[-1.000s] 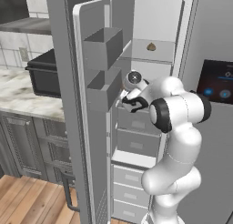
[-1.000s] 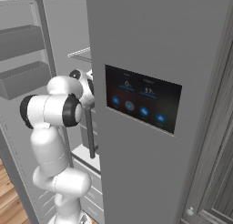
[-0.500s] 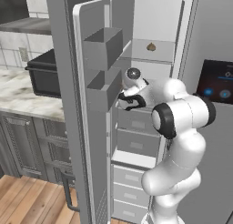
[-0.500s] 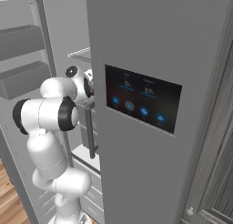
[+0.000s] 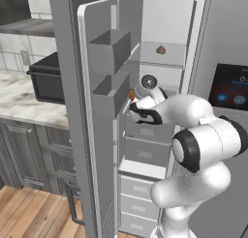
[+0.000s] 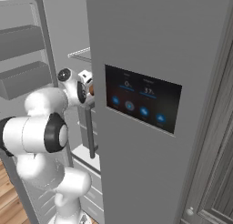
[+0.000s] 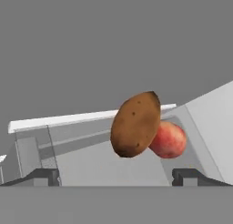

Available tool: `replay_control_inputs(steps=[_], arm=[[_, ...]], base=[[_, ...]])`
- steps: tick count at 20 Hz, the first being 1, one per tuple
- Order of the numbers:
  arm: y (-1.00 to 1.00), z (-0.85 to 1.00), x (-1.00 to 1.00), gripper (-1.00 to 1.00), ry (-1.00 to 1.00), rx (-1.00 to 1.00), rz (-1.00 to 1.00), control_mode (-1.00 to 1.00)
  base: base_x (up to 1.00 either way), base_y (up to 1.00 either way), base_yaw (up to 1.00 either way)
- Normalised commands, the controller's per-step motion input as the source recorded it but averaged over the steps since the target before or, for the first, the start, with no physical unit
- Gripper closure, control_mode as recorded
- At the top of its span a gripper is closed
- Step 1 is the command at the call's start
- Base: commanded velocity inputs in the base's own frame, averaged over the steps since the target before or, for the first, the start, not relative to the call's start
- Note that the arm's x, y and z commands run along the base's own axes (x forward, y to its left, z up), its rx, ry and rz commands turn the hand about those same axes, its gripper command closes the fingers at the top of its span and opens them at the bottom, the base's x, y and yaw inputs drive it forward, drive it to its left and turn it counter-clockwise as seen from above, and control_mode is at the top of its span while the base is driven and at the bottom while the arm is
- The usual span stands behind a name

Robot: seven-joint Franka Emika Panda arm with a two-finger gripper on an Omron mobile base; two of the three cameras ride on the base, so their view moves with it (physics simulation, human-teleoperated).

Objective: Take the garlic and potato from the highest rack and move them to the second highest rack where the chicken drumstick and peach are located, to maximize freezer space. Close the freezer door after rearranging.

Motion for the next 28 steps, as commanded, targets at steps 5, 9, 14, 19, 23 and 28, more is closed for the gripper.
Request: replay_control_inputs(steps=[5,9,14,19,23,28], arm=[[0.0,0.58,-0.79,-1.0,-0.02,0.0,0.0,-1.0],[0.0,0.86,-0.6,-1.0,0.0,0.05,-0.02,-1.0],[0.0,0.77,-0.55,-1.0,0.0,0.04,-0.03,-1.0],[-0.04,0.63,-0.46,-1.0,0.0,0.0,-0.08,-1.0],[-0.11,0.54,-0.19,-1.0,0.0,0.0,-0.16,-1.0],[-0.2,0.55,-0.02,-1.0,0.0,0.0,-0.2,-1.0]], base=[[0.0,0.0,0.0],[0.0,0.0,0.0],[0.0,0.0,0.0],[0.0,0.0,0.0],[0.0,0.0,0.0],[0.0,0.0,0.0]])
